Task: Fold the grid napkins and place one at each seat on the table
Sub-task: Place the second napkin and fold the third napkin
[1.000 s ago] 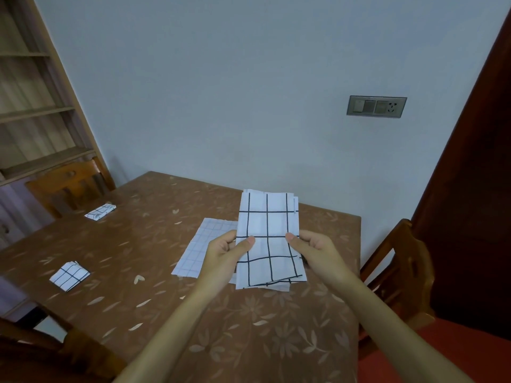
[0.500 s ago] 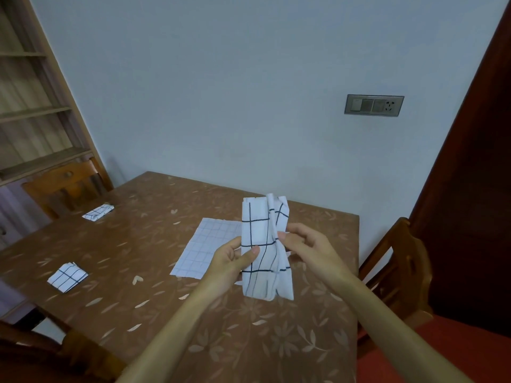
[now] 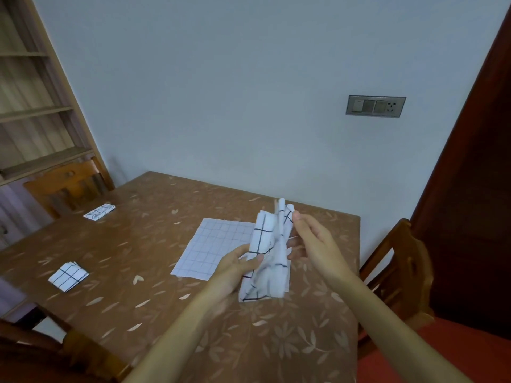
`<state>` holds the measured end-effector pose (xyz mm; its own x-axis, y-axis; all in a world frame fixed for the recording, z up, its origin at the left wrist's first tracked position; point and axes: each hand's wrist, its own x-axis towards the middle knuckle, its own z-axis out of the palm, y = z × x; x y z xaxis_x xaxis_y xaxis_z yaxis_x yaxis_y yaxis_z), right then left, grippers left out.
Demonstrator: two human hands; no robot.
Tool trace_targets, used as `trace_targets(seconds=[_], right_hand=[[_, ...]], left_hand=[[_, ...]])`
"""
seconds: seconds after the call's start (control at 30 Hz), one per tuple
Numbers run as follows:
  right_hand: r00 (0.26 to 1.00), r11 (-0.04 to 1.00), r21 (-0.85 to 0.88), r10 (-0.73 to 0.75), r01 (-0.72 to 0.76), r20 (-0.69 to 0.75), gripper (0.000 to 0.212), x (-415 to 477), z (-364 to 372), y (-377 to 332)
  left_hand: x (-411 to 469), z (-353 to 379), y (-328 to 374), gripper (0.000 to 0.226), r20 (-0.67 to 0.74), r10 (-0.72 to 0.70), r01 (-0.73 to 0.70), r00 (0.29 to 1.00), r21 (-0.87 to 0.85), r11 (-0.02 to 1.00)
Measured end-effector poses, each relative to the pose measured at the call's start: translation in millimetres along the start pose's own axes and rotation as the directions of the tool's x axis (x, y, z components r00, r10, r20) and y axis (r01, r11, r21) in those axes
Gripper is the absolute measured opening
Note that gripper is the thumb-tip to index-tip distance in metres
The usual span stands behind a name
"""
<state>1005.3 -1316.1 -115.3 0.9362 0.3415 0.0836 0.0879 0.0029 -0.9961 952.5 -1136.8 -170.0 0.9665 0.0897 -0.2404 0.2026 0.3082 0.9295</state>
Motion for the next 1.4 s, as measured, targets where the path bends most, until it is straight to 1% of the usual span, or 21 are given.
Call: trace_targets(seconds=[0.03,0.07,0.2,0.27,0.33,0.37,0.43,0.5,0.53,0.57,0.63,0.7,0.83,0.93,0.97,1.07,1.13,1.27,1.33,1.37,1.4], right_hand=[[1.0,1.0,-0.031,0.004,-0.004,-0.021,0.035,-0.1,-1.3,-0.2],[0.999,0.998,-0.062,0.005,-0.007,-0.036,0.038,0.1,-2.6,0.6],[0.997,0.993,-0.088,0.072,-0.074,-0.018,0.059,0.2,-5.9,5.5],[0.997,0.984,-0.164,0.074,-0.07,0.019,0.057,-0.8,-5.4,9.7],[0.997,0.984,-0.173,0.058,-0.05,0.042,0.051,-1.2,-5.3,14.0],[0.998,0.986,-0.157,0.051,-0.045,0.031,0.052,-1.1,-6.1,15.3],[1.0,0.991,-0.132,0.029,-0.028,0.006,0.064,-0.8,-9.1,14.6],[0.998,0.987,-0.152,-0.05,0.053,0.024,0.077,-1.1,-14.1,11.8],[0.994,0.978,-0.18,-0.103,0.108,0.037,0.078,-1.7,-16.6,9.6],[0.987,0.964,-0.213,-0.156,0.162,0.045,0.074,-2.2,-19.0,7.3],[0.971,0.927,-0.29,-0.237,0.239,0.04,0.059,-1.5,-23.0,3.4],[0.963,0.898,-0.354,-0.268,0.26,0.028,0.044,0.5,-25.5,1.5],[0.952,0.856,-0.425,-0.304,0.295,0.049,0.033,2.7,-32.4,5.5],[0.931,0.792,-0.499,-0.351,0.353,0.102,0.025,2.9,-40.1,6.6],[0.934,0.778,-0.522,-0.333,0.349,0.129,0.026,3.6,-42.6,5.4],[0.959,0.783,-0.558,-0.187,0.276,0.212,0.043,7.6,-48.4,1.4],[0.959,0.77,-0.584,-0.128,0.256,0.251,0.041,10.8,-51.3,1.3],[0.949,0.793,-0.557,-0.08,0.247,0.306,0.039,9.6,-52.9,-3.7],[0.927,0.797,-0.545,-0.048,0.26,0.371,0.042,8.5,-53.1,-7.6],[0.91,0.79,-0.549,-0.026,0.272,0.414,0.041,8.3,-52.2,-9.1],[0.888,0.786,-0.547,-0.006,0.289,0.46,0.035,7.7,-51.1,-9.9]], left_hand=[[2.1,0.1,0.8,0.025,0.01,0.063,-0.064,0.998,0.104,0.993],[3.0,-1.2,0.4,0.03,0.001,0.124,-0.123,0.992,0.157,0.98],[1.2,-1.3,-0.3,0.029,-0.102,0.248,-0.225,0.963,0.198,0.954],[-0.3,2.6,0.7,0.027,-0.12,0.309,-0.277,0.944,0.226,0.934],[0.5,3.2,0.6,0.023,-0.132,0.386,-0.335,0.913,0.294,0.895],[-0.6,4.0,2.1,0.022,-0.134,0.421,-0.362,0.897,0.321,0.875],[-1.7,1.8,3.4,0.021,-0.132,0.458,-0.395,0.879,0.337,0.855],[-1.9,-3.7,5.5,0.019,-0.113,0.47,-0.405,0.875,0.359,0.841],[-1.3,-6.9,6.3,0.019,-0.106,0.47,-0.405,0.876,0.365,0.838],[-1.0,-9.1,7.5,0.019,-0.093,0.47,-0.406,0.878,0.375,0.833],[-1.0,-11.7,10.1,0.019,-0.069,0.472,-0.413,0.879,0.384,0.826],[-0.5,-14.4,13.1,0.018,-0.055,0.484,-0.428,0.873,0.388,0.816],[0.9,-21.2,15.7,0.016,-0.051,0.514,-0.452,0.856,0.406,0.794],[0.6,-25.2,16.4,0.014,-0.045,0.525,-0.461,0.85,0.421,0.781],[0.3,-26.2,16.6,0.013,-0.036,0.524,-0.462,0.851,0.424,0.779],[-0.9,-29.5,17.6,0.011,0.001,0.505,-0.457,0.863,0.426,0.781],[-1.3,-31.4,18.3,0.01,0.029,0.482,-0.444,0.876,0.438,0.782],[-1.9,-31.4,22.3,0.009,0.085,0.436,-0.422,0.896,0.47,0.775],[-2.1,-31.3,24.5,0.009,0.111,0.413,-0.413,0.904,0.478,0.775],[-2.7,-30.7,25.9,0.008,0.122,0.406,-0.412,0.906,0.48,0.775],[-3.0,-30.4,26.8,0.008,0.131,0.399,-0.41,0.908,0.483,0.774]])
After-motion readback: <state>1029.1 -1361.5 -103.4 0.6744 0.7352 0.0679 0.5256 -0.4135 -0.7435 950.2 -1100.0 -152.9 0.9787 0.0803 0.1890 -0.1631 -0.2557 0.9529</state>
